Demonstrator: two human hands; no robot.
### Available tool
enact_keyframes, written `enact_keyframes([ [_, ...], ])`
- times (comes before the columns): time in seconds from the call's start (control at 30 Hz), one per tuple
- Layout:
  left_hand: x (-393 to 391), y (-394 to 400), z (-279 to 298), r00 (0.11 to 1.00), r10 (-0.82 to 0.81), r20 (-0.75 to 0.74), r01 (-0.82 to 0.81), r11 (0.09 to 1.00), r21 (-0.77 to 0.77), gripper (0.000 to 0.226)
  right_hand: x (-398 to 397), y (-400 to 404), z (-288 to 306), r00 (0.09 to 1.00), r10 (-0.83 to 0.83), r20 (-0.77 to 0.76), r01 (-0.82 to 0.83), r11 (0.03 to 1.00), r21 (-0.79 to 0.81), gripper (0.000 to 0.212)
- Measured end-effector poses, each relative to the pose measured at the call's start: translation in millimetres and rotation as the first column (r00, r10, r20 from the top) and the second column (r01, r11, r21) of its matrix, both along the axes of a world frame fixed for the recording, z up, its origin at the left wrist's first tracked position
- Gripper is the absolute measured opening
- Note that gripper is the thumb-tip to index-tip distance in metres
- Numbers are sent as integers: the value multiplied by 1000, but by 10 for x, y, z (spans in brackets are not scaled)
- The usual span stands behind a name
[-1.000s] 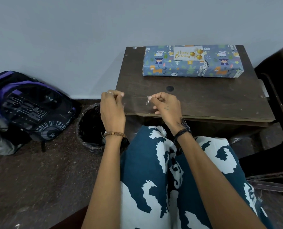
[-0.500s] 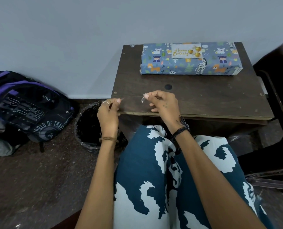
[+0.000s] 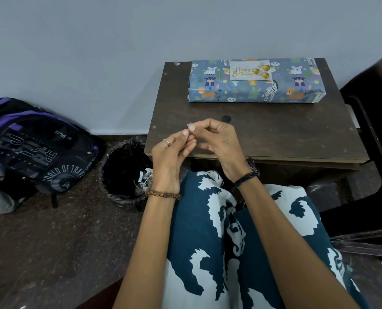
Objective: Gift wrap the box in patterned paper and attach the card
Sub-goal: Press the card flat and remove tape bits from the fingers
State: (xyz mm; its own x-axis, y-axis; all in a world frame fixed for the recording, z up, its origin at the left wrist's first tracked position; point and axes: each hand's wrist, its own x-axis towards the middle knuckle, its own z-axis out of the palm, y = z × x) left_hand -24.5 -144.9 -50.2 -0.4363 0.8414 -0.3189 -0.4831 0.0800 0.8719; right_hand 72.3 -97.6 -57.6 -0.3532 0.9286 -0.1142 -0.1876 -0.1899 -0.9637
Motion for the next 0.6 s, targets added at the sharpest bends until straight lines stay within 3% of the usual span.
enact_keyframes([
  [0.13, 58, 11, 15, 991, 25, 135, -32, 999, 44, 16, -24, 14, -37, 974, -132, 185, 98, 978, 185, 10],
  [0.23, 62, 16, 4, 989, 10, 147, -13, 1000, 24, 22, -24, 20, -47, 946, -215, 243, 145, 950, 275, 9],
  [0.37, 70, 26, -15, 992, 11, 125, -7, 1000, -30, 10, -35, 4, -57, 934, -226, 276, 120, 928, 353, 9],
  [0.47, 55, 22, -26, 963, 48, 265, -32, 997, -64, 10, -52, -3, -65, 925, -233, 301, 84, 896, 436, 10],
  [0.6, 13, -11, -20, 888, 76, 453, -41, 995, -87, 12, -57, -41, -48, 928, -187, 323, 36, 906, 421, 6],
])
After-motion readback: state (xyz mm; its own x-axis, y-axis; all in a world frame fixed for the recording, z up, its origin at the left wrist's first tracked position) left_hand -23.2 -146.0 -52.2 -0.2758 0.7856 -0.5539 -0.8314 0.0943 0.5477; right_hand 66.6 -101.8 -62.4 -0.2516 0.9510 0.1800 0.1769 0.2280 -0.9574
